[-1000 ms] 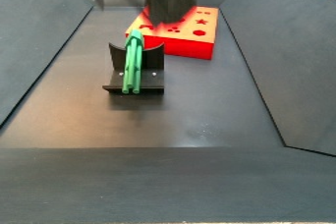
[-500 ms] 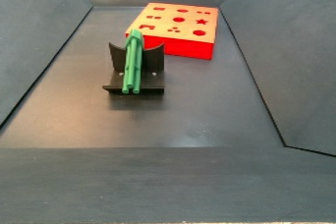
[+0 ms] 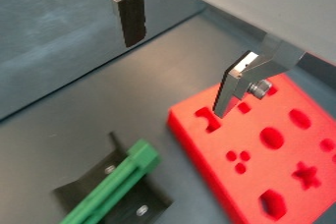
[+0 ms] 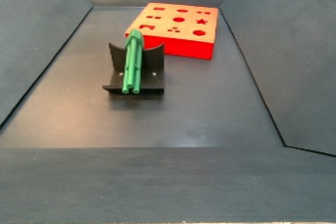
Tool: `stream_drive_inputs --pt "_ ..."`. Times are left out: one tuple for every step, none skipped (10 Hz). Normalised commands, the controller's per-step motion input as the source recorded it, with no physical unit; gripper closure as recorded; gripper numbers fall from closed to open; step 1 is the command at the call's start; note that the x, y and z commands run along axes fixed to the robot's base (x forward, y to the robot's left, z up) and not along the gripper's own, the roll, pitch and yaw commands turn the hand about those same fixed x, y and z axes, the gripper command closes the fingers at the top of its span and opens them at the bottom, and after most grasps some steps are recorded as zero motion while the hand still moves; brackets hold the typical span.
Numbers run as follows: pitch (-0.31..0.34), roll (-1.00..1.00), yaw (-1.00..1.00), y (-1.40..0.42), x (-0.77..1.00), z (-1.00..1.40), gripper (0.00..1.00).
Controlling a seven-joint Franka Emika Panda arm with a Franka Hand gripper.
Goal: Pick up the 3 prong object. Move up. Place the 3 prong object on the fixture. Regrasp the 3 prong object. Move to above the board. Insert the 3 prong object.
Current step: Regrasp the 3 prong object.
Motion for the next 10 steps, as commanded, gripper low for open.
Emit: stream_drive_inputs --pt "0.031 1.0 0.02 -0.02 0.01 0.01 0.0" --pt "0.039 1.0 0.02 -0.02 0.01 0.01 0.0" --pt "0.046 1.0 0.02 -0.02 0.02 0.01 0.0" --pt "0.058 1.0 0.03 -0.02 0.04 0.0 0.0" --pt "0.064 1.0 0.03 -0.03 0.05 0.0 0.0" --pt "0.089 1.0 0.04 -0.03 0.07 0.0 0.0" --pt "0.1 1.0 0.04 -0.03 0.08 0.0 0.0" --pt "0.128 1.0 0.06 -0.04 0.1 -0.01 0.0" --pt "0.15 1.0 0.07 -0.04 0.1 -0.01 0.0" --pt "0.174 1.0 0.09 -0.05 0.1 0.0 0.0"
